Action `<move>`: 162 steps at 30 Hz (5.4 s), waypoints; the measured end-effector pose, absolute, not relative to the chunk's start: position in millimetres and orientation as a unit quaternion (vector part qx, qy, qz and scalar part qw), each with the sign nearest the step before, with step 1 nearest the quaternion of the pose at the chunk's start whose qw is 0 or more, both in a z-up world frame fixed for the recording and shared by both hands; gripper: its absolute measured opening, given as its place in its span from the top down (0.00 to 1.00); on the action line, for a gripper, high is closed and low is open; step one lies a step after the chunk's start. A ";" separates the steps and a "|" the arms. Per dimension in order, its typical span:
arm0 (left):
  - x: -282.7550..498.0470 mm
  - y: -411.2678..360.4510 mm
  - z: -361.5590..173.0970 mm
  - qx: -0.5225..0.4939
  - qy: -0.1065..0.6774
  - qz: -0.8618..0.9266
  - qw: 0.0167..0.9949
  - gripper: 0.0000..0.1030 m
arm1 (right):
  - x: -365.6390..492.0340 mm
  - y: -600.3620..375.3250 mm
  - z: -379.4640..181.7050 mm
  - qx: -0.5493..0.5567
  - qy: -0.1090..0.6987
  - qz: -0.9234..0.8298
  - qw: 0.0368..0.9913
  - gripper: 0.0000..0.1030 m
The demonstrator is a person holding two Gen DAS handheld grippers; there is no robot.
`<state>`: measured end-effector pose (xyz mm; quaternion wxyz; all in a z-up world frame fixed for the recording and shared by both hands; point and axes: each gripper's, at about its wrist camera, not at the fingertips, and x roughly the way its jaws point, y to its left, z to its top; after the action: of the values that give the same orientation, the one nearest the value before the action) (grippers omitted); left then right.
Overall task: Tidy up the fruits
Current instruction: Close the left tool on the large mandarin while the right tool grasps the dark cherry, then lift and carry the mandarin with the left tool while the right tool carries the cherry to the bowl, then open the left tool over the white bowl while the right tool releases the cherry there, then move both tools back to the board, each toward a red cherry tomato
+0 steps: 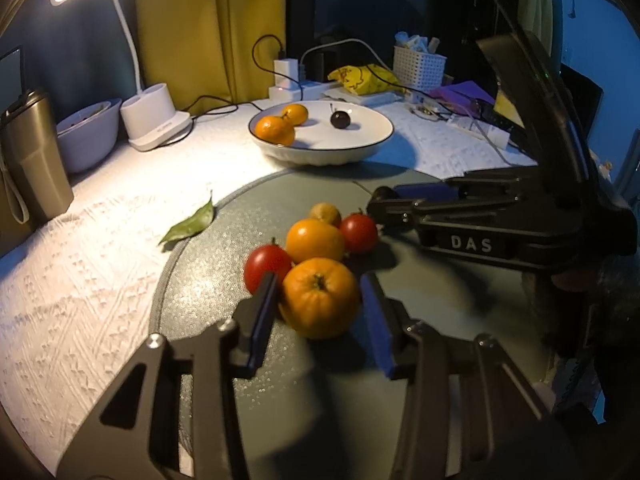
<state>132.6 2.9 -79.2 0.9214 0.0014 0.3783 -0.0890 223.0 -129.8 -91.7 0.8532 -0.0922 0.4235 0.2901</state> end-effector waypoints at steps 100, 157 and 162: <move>282.9 -0.7 -29.0 -0.016 0.350 -0.115 0.929 0.55 | 327.4 -159.2 -61.1 -0.048 0.371 0.256 0.891 0.67; 137.3 43.8 -58.4 -0.068 0.350 -0.081 0.931 0.55 | 196.9 -117.4 -61.9 -0.108 0.382 0.279 0.875 0.67; 137.1 45.8 -69.2 -0.069 0.363 -0.081 0.926 0.55 | 196.5 -113.5 -74.8 -0.110 0.397 0.281 0.867 0.67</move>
<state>137.1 45.8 -69.2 0.9258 -0.0685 0.3629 -0.0809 196.5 -113.5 -74.8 0.8670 -0.1097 0.3968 0.2808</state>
